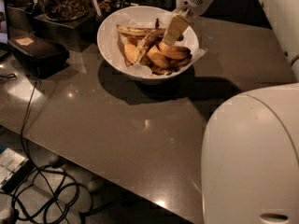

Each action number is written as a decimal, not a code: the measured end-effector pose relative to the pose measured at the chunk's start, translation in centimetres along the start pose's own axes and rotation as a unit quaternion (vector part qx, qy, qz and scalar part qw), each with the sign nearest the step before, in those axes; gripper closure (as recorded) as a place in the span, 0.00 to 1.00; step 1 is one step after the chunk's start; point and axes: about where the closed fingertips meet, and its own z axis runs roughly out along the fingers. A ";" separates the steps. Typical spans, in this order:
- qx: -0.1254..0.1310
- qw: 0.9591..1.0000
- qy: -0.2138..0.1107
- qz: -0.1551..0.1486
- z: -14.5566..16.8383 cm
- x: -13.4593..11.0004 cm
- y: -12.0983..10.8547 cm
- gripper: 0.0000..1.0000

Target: Pick banana from white bowl

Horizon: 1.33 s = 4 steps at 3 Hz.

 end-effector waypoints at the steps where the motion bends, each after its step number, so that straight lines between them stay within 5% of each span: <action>1: 0.006 1.000 -0.001 0.000 0.4 -0.4 -0.5 1.00; 3: 0.013 0.999 -0.006 -0.039 -2.0 -1.9 4.4 1.00; 4: 0.008 0.998 -0.004 -0.067 -3.1 -2.4 9.8 1.00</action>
Offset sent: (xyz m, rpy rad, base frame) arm -0.0665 0.0242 0.0281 -0.0217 -0.0421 0.0945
